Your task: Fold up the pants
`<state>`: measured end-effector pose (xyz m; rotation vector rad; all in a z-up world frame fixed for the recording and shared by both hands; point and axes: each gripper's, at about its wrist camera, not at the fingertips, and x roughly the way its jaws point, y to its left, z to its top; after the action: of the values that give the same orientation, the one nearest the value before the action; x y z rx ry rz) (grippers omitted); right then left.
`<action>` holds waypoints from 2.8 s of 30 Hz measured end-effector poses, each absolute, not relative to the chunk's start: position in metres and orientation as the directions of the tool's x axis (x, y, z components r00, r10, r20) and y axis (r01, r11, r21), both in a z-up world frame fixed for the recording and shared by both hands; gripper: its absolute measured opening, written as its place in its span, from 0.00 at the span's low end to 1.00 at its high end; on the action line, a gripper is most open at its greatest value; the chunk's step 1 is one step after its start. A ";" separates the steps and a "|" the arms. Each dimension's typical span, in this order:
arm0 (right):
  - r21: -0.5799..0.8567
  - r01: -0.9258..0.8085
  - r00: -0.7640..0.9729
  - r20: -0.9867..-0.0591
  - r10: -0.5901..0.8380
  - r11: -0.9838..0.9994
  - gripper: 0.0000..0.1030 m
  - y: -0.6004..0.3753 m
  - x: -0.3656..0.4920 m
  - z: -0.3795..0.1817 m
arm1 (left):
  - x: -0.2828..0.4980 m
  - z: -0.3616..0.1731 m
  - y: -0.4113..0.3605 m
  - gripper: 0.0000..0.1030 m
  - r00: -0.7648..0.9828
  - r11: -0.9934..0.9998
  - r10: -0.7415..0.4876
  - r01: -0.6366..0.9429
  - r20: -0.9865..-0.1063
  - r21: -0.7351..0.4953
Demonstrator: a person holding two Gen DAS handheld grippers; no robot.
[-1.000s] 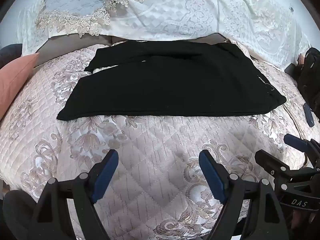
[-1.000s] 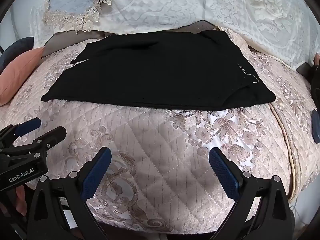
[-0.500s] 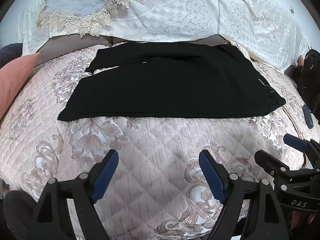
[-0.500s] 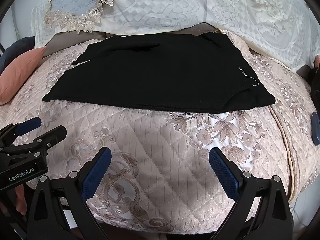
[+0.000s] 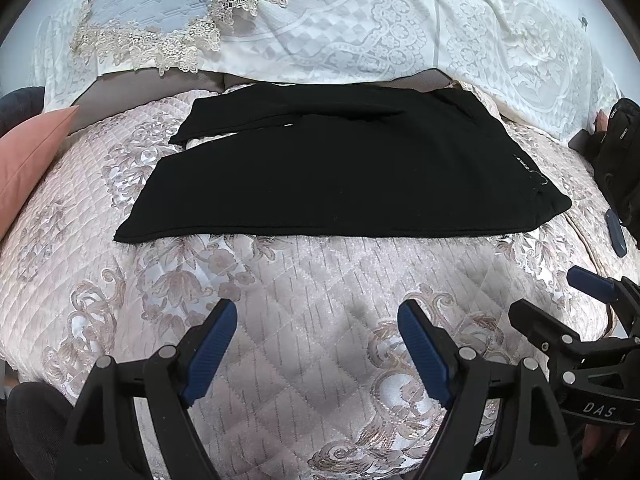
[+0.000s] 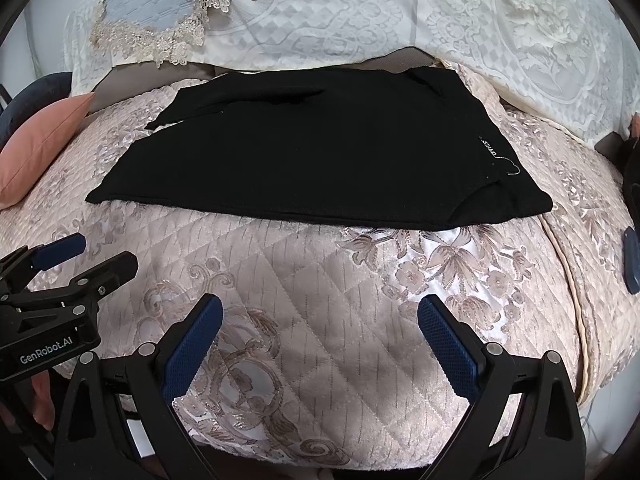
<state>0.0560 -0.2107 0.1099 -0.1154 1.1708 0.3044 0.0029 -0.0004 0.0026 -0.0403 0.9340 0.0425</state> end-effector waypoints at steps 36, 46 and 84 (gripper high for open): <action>0.126 -0.308 0.327 -0.917 0.230 0.943 0.88 -0.211 0.055 0.110 | 0.001 0.002 0.001 0.82 0.593 0.998 0.024 -0.062 -0.805 -0.016; 0.134 -0.296 0.329 -0.915 0.233 0.946 0.82 -0.212 0.057 0.111 | 0.001 0.003 0.003 0.82 0.604 0.997 0.014 -0.065 -0.797 -0.031; 0.171 -0.397 0.303 -0.903 0.305 0.902 0.62 -0.213 0.116 0.104 | 0.057 0.017 0.016 0.73 0.616 0.989 -0.149 0.094 -0.774 -0.116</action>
<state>0.1155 -0.2134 0.1038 -0.0894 1.1747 0.4656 0.0575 0.0164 0.0171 -0.0660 0.8967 -0.1398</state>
